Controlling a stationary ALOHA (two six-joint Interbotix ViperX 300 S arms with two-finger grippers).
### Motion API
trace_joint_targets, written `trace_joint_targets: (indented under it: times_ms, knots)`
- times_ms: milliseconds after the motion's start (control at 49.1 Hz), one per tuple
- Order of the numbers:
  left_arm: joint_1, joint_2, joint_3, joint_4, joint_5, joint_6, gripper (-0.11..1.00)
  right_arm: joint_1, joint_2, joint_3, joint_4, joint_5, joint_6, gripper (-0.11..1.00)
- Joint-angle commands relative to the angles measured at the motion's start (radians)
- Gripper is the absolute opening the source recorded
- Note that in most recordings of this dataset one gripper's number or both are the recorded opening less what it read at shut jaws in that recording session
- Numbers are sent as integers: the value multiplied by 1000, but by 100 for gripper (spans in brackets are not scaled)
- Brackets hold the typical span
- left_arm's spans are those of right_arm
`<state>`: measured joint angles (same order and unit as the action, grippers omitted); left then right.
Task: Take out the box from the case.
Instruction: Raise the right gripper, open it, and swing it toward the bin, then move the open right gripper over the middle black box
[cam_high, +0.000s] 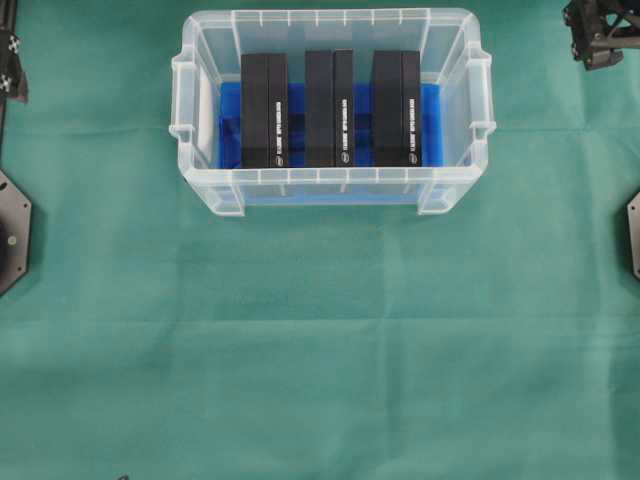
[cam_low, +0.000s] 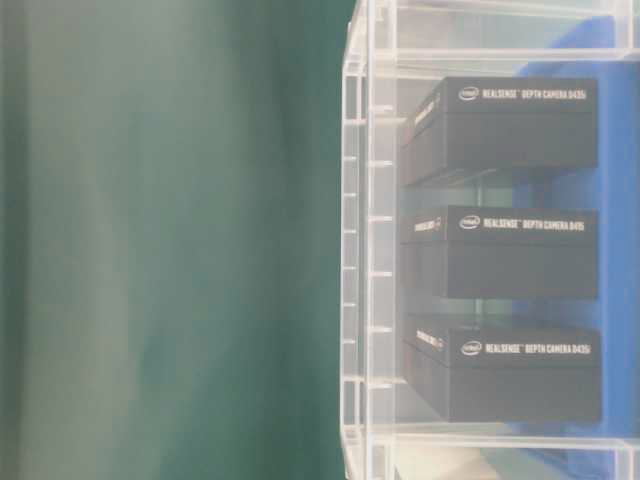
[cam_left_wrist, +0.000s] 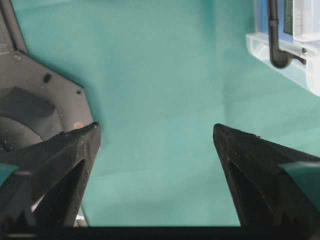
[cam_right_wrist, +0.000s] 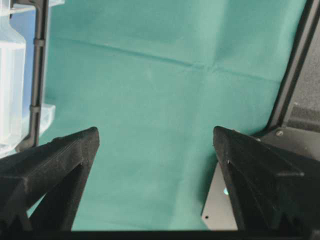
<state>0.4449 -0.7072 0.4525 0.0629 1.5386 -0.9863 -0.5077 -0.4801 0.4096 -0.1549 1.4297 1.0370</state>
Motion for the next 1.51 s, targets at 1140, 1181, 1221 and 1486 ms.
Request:
trace_joint_targets:
  times_ms: [1140, 1181, 1221, 1486]
  knots:
    - [3, 20, -25, 0, -2, -6, 99, 212, 528, -540, 14, -104, 150, 95]
    - [3, 18, -25, 0, -2, -6, 99, 219, 551, -569, 14, -104, 150, 95]
    - [3, 18, -25, 0, -3, -3, 99, 225, 574, -595, 14, -104, 153, 95]
    - [3, 12, -23, 0, -2, 0, 99, 250, 680, -724, 18, -103, 181, 95]
